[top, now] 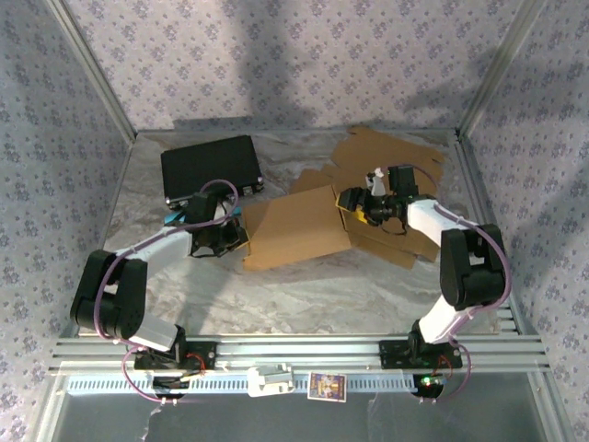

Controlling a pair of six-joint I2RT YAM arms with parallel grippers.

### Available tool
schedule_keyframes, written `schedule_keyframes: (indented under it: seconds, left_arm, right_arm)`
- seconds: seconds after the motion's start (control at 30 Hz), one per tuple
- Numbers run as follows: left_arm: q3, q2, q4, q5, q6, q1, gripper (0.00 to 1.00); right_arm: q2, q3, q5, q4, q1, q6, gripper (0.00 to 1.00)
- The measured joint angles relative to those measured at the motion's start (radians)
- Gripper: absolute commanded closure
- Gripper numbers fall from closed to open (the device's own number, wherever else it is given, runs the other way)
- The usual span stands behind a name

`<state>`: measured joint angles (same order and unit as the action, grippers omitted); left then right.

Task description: Fold the paper box

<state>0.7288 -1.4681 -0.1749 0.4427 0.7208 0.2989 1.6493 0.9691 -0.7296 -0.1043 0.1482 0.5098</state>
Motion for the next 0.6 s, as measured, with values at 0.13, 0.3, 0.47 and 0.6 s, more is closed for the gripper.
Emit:
schedule_keyframes:
  seconds: [0.13, 0.3, 0.47, 0.6]
  left_arm:
    - [-0.006, 0.0, 0.005, 0.008, -0.007, -0.005, 0.96]
    - [-0.013, 0.0, 0.013, 0.019, -0.014, -0.014, 0.96]
    - [-0.017, 0.0, 0.019, 0.03, -0.014, -0.021, 0.96]
    - [-0.017, 0.0, 0.018, 0.032, -0.014, -0.027, 0.96]
  right_arm:
    - [0.026, 0.004, -0.017, 0.003, 0.007, -0.01, 0.17]
    - [0.091, 0.012, -0.065, 0.008, 0.005, -0.013, 0.17]
    - [0.177, 0.086, -0.157, 0.012, 0.029, -0.013, 0.19]
    - [0.225, 0.134, -0.21, 0.016, 0.06, -0.012, 0.24]
